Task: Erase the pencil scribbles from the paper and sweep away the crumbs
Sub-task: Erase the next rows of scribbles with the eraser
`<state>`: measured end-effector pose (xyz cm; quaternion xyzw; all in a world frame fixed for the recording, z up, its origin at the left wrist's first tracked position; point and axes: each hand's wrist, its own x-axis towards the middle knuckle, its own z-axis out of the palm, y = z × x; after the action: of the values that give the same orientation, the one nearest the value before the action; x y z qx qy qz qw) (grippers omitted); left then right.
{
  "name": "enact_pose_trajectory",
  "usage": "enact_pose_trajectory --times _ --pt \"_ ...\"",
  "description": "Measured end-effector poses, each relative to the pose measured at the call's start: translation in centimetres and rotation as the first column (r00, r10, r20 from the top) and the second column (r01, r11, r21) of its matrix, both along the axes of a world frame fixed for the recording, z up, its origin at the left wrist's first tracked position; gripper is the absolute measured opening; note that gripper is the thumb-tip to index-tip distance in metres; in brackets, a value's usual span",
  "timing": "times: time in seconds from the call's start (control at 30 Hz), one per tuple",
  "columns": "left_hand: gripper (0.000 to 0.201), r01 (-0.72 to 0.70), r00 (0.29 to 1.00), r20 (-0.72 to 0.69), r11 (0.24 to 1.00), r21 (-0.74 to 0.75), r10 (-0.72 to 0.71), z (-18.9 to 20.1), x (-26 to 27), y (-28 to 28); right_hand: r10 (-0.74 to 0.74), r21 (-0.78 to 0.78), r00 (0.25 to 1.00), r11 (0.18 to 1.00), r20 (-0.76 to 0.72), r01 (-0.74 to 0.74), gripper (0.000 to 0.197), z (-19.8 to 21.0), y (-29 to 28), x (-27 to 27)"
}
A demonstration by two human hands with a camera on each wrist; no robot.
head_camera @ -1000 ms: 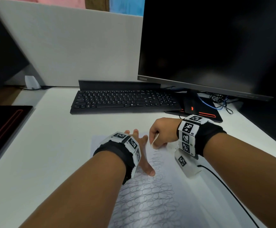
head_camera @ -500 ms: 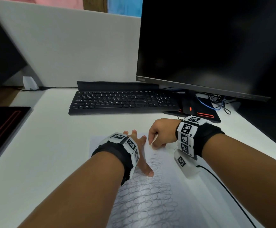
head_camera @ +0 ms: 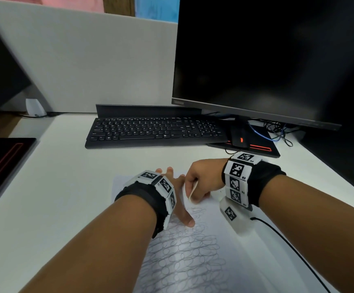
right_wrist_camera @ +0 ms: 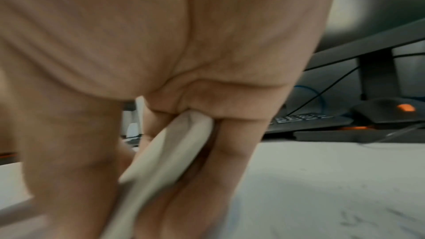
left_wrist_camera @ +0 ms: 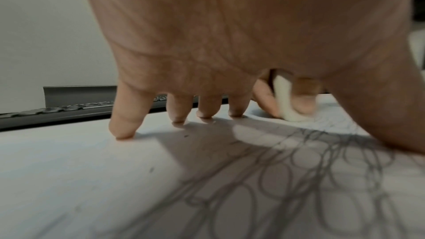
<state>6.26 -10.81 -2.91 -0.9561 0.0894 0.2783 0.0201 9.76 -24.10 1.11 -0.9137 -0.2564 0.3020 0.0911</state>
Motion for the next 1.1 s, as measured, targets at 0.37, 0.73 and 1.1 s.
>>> enact_pose_trajectory --times 0.37,0.73,1.1 --pt "0.127 0.008 1.0 0.009 1.0 0.0 -0.008 0.5 -0.4 0.0 -0.05 0.012 0.996 0.999 0.075 0.049 0.009 -0.1 -0.4 1.0" --pt "0.127 0.002 1.0 0.002 1.0 -0.019 -0.002 0.4 -0.3 0.2 -0.044 0.016 0.998 0.999 -0.033 0.045 0.009 -0.3 -0.2 0.8" --pt "0.128 0.016 1.0 0.015 1.0 -0.005 -0.016 0.5 -0.5 0.0 -0.051 0.012 0.998 0.999 -0.026 0.051 0.009 -0.2 -0.8 1.4"
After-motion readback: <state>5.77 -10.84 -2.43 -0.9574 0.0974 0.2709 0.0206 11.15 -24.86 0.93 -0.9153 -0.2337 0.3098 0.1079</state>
